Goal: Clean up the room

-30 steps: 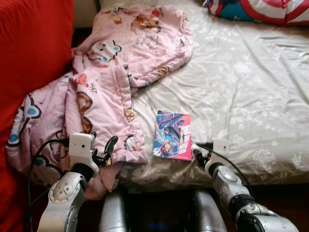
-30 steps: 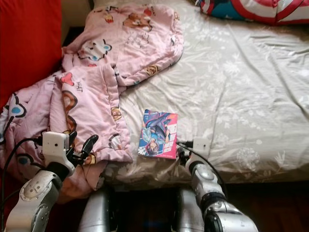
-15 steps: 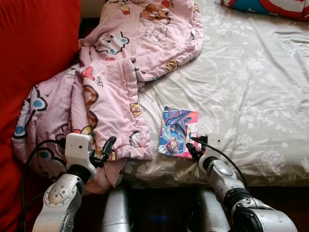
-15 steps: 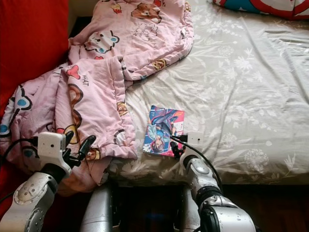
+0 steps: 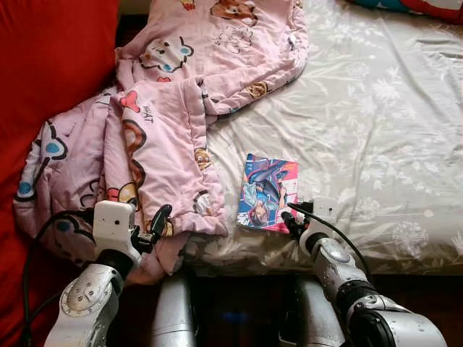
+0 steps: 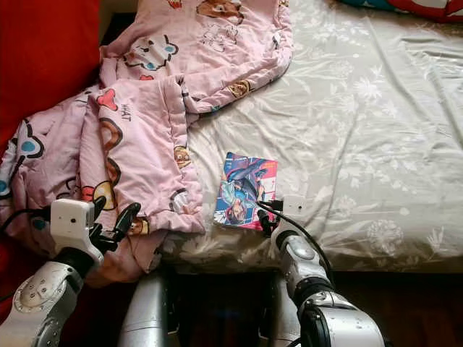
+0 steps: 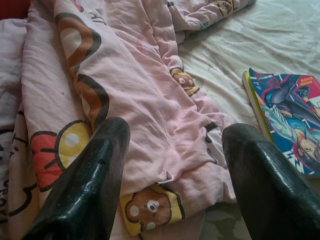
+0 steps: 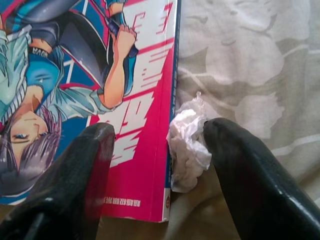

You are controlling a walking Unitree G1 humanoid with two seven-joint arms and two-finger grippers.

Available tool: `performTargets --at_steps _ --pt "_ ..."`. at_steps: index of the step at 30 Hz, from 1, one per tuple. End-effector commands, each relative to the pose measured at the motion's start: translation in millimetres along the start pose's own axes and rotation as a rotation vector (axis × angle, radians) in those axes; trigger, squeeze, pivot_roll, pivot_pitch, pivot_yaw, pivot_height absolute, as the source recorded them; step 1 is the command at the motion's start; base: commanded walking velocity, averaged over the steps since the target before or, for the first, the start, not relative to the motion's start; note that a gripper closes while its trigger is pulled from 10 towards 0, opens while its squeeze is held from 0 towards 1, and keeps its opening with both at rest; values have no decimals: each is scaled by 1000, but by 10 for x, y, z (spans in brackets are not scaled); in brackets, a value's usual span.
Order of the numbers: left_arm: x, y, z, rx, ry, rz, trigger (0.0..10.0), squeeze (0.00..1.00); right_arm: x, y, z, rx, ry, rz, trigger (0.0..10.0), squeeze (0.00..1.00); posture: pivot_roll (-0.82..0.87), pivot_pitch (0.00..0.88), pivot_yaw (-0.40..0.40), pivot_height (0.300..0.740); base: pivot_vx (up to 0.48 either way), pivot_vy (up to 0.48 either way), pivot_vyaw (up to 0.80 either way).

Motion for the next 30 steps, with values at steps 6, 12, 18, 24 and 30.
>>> performTargets --at_steps 6,12,18,24,30 --pt "-3 -57 -6 -14 45 -3 10000 0 -8 -27 -131 -35 33 -4 0 0 242 321 -1 595 0 0 0" --pt "-10 -79 -10 -24 50 3 10000 0 8 -32 -142 -31 48 -16 0 0 241 321 1 595 0 0 0" --pt "-12 -94 -3 -24 52 12 10000 0 53 -42 -147 -24 59 -34 0 0 241 321 1 595 0 0 0" --pt "-8 -103 18 -14 45 8 10000 0 129 -59 -155 -13 87 -75 0 0 248 320 1 595 0 0 0" --pt "-15 -105 5 -20 45 5 10000 0 200 -89 -227 -34 93 -103 0 0 247 318 5 595 0 0 0"
Point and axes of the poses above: a point about 5 cm out from each wrist's last joint towards the gripper, its own y axis pointing out of the wrist towards the gripper, its own z axis along the axis of the wrist's last joint, x = y × z, the point moved 1 cm from there along y, pointing out of the wrist towards the gripper, and after that the axes turned 7 degrees about -y, right-handed, at the moved point
